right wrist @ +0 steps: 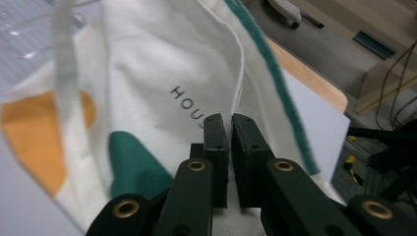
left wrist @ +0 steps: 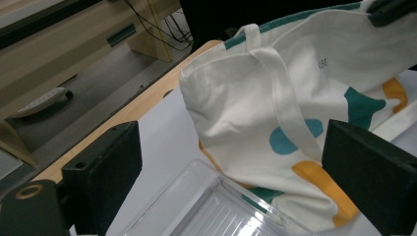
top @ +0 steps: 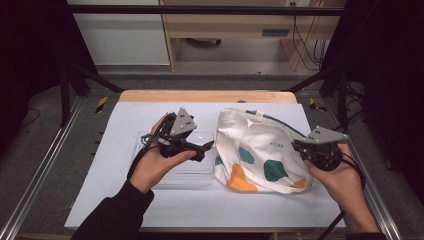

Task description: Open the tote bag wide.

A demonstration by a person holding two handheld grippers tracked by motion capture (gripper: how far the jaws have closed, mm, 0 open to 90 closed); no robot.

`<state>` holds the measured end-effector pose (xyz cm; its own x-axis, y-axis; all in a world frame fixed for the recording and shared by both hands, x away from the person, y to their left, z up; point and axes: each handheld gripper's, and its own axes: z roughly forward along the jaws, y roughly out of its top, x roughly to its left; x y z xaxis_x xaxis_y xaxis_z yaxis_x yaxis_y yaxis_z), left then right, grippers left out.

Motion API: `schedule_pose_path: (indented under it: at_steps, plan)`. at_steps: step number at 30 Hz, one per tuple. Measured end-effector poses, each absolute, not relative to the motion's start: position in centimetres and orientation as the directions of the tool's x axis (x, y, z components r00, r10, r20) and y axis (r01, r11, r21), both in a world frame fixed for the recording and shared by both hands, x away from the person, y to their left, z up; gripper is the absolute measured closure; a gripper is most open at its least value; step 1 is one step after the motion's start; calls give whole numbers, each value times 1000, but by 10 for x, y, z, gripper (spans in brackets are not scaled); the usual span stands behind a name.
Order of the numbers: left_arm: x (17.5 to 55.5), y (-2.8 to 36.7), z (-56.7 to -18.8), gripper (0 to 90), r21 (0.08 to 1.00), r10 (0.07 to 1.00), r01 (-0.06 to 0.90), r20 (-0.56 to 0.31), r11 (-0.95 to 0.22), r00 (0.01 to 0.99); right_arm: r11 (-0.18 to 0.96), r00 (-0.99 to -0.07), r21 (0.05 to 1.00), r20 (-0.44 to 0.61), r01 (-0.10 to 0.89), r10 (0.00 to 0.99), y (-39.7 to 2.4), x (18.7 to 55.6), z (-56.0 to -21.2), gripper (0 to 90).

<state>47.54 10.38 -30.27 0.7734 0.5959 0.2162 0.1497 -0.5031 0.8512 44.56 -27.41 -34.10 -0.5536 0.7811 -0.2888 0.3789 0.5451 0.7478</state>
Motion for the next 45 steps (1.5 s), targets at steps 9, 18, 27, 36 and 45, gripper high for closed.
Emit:
schedule_pose_path:
  at_steps: [9,18,27,36,45]
  plan:
    - [491,81,-291,102,846,583,144,221,-513,782,517,-598,775,-232,362,767,-265,398,-357,764]
    - [495,62,-290,109,840,563,140,219,-525,797,458,-512,784,-212,419,832,-252,444,-344,486]
    - [500,53,-281,188,827,533,109,250,-552,808,467,-542,763,-184,447,820,-242,448,-352,851]
    - [520,27,-280,253,795,490,94,270,-599,829,488,-619,783,-173,386,766,-229,412,-364,879]
    - [551,3,-284,304,761,427,84,265,-643,865,512,-667,787,-177,345,723,-224,390,-377,879]
